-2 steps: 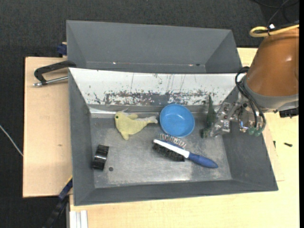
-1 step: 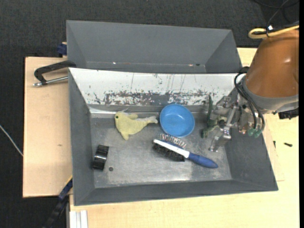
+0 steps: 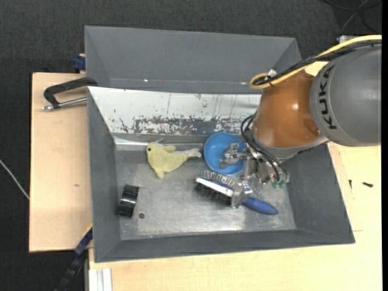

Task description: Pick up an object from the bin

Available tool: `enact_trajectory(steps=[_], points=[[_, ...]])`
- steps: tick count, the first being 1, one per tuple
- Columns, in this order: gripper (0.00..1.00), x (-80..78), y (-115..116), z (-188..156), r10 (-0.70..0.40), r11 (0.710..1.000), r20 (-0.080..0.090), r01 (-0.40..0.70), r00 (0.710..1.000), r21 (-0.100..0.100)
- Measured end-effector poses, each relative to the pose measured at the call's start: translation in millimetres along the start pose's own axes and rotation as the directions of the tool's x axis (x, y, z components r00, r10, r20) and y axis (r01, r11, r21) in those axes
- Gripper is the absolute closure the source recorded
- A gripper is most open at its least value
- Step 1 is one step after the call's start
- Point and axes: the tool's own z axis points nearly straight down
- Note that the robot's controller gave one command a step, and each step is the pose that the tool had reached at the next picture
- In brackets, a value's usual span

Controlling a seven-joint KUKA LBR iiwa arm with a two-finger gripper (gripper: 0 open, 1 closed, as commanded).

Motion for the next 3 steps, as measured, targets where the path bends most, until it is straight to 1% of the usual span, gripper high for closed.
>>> enact_trajectory(steps=[1, 2, 3], points=[[1.0, -1.0, -2.2, -3.7, 0.002, 1.0, 0.005, -0.002, 1.0, 0.003], [1.0, -6.3, -6.1, -126.7, 0.041, 0.999, 0.018, -0.041, 0.999, 0.003], [0.0, -4.5, -5.7, -122.0, 0.041, 0.999, 0.009, -0.041, 0.999, 0.002]])
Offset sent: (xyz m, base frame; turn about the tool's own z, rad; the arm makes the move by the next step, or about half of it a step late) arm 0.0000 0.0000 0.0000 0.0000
